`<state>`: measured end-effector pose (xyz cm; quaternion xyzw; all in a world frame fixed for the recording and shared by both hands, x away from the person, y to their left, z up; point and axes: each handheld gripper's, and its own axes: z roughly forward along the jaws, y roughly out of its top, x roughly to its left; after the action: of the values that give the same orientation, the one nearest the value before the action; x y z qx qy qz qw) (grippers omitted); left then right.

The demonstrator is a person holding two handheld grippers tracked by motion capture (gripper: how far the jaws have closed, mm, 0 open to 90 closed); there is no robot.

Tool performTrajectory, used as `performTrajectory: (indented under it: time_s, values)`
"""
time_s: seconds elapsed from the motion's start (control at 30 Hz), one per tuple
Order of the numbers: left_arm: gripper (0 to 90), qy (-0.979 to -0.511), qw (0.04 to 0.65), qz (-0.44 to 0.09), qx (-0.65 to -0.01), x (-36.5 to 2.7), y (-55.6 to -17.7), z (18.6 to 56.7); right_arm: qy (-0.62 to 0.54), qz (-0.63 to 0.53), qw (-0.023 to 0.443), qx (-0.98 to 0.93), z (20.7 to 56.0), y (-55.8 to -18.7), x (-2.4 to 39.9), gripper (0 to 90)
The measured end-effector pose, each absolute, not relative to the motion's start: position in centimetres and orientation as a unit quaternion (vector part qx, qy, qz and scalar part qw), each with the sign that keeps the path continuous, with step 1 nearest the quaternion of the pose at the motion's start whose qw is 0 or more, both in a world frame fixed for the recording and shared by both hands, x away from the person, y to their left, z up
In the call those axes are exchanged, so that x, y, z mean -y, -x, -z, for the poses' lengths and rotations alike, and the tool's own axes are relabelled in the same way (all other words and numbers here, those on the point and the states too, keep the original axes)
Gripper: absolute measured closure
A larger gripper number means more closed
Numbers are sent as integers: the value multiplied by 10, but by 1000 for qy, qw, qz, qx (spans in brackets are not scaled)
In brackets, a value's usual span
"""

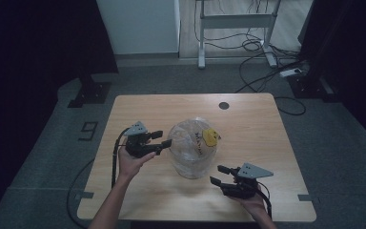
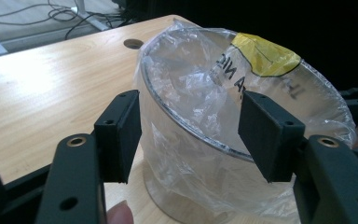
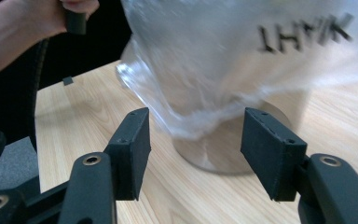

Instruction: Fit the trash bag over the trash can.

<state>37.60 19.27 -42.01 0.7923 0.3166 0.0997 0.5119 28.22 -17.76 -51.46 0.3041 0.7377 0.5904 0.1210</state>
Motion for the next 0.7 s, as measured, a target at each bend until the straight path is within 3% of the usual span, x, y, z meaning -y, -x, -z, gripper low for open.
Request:
performTrajectory:
  time_s: [0.23,0.7]
  values:
    - [395,-799,516,-102,-292,-202,-383,413,-324,-585,127,-732,522,-280,200,419]
    - [396,-820,523,-58,-226,-211,-400,407,-337,-582,130,-728,526,-281,216,419]
